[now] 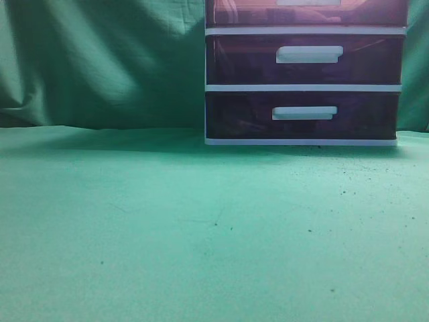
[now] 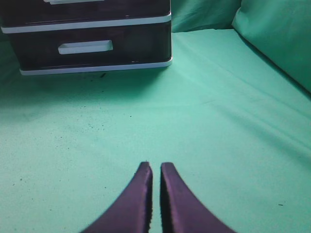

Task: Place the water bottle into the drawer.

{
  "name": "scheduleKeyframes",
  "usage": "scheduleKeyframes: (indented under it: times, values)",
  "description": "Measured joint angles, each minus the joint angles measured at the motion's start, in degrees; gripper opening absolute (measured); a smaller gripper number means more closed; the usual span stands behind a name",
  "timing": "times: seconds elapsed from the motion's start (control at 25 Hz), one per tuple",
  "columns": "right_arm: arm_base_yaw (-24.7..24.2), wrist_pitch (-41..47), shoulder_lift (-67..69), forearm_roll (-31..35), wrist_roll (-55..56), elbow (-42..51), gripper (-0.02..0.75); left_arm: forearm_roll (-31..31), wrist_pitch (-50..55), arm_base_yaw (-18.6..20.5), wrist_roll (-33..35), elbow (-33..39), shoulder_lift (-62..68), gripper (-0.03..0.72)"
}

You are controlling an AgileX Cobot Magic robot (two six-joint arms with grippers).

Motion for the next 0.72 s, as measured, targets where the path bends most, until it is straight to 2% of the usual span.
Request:
scheduleKeyframes:
  times: [0.12, 0.36, 0.72]
  values:
    - [0.0, 0.0, 0.0, 0.0, 0.1, 0.0, 0.049, 0.0, 5.2, 2.5, 0.0, 0.0, -0.4, 0.000]
    - [0.0, 0.0, 0.0, 0.0, 0.1, 0.0, 0.049, -0.4, 14.9, 3.1, 0.0, 0.0, -0.4, 0.000]
    - [0.0, 0.0, 0.0, 0.1, 0.1, 0.0, 0.049, -1.4, 15.6, 3.1, 0.0, 0.0, -0.4, 0.000]
